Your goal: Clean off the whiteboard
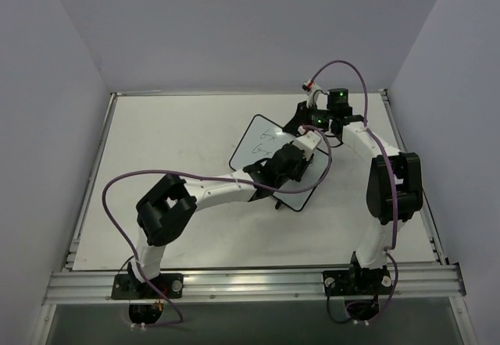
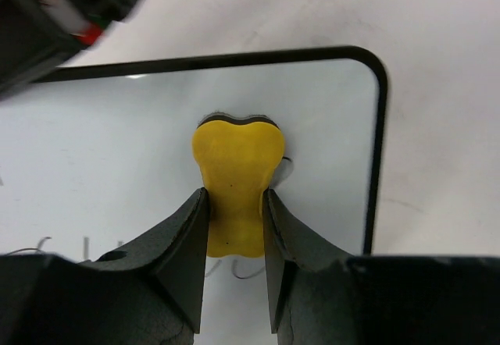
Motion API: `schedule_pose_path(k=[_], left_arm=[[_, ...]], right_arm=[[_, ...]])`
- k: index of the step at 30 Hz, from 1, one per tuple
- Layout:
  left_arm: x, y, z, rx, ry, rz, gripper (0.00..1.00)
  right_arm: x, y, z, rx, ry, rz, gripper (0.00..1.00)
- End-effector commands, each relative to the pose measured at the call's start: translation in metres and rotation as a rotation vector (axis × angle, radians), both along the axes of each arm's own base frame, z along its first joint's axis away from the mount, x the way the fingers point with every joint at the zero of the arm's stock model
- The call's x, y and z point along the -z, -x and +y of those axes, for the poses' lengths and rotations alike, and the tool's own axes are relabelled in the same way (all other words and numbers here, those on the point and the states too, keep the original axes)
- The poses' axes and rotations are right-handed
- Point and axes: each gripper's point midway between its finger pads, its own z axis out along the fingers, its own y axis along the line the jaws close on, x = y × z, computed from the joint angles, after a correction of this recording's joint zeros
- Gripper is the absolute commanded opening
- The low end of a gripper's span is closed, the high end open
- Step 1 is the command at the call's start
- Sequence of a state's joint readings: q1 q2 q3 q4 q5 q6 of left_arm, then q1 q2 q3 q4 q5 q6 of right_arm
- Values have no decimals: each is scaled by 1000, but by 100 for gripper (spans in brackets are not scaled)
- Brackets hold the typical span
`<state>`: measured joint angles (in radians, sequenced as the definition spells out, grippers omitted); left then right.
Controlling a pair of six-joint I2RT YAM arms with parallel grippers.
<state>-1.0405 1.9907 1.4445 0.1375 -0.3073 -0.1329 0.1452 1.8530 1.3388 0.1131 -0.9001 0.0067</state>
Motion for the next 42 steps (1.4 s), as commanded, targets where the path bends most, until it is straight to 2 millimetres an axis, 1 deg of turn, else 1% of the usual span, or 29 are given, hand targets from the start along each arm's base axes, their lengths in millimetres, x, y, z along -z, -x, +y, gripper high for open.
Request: schedule_pose_path(k=[1, 4, 6, 9, 12, 13, 15, 16, 19, 20, 22, 23, 34, 36, 37, 39, 40, 41, 42], left_arm=[[38, 32, -14, 105, -88, 64, 2], [41, 42, -17, 125, -84, 59, 2], [44, 42, -16, 121, -86, 63, 2], [41, 36, -11, 90, -85, 63, 2], [46, 12, 9, 7, -84, 96, 2], [46, -3, 21, -32, -83, 102, 2], [49, -17, 34, -71, -79, 115, 2], [51, -32, 48, -111, -80, 125, 2], [51, -50, 64, -154, -65, 144, 2], [51, -58, 72, -177, -65, 143, 2], [53, -65, 80, -205, -73, 147, 2], [53, -71, 87, -227, -73, 149, 2], [63, -92, 121, -321, -73, 176, 2], [58, -89, 117, -291, -87, 152, 2], [56, -82, 108, -267, -97, 145, 2], [56, -74, 98, -222, -134, 128, 2], [52, -71, 90, -202, -137, 118, 2], [51, -61, 78, -173, -145, 107, 2], [51, -56, 72, -147, -152, 101, 2]], right_arm=[[-26, 16, 14, -46, -18, -35, 0], [-25, 16, 14, -46, -18, -33, 0], [-24, 16, 15, -45, -17, -31, 0], [-24, 16, 14, -44, -16, -30, 0], [-25, 17, 15, -46, -17, -32, 0], [-25, 17, 14, -44, -17, -29, 0], [-27, 17, 15, -47, -18, -35, 0], [-26, 18, 15, -47, -18, -32, 0], [-25, 17, 15, -46, -17, -32, 0], [-25, 18, 15, -47, -16, -30, 0], [-24, 18, 15, -46, -15, -29, 0], [-26, 18, 15, -46, -16, -32, 0], [-25, 19, 16, -47, -14, -29, 0], [-26, 19, 16, -46, -15, -30, 0], [-26, 19, 16, -44, -11, -31, 0], [-25, 18, 17, -44, -11, -29, 0], [-25, 18, 17, -44, -9, -28, 0], [-25, 18, 17, -43, -9, -27, 0], [-25, 18, 16, -46, -3, -36, 0]])
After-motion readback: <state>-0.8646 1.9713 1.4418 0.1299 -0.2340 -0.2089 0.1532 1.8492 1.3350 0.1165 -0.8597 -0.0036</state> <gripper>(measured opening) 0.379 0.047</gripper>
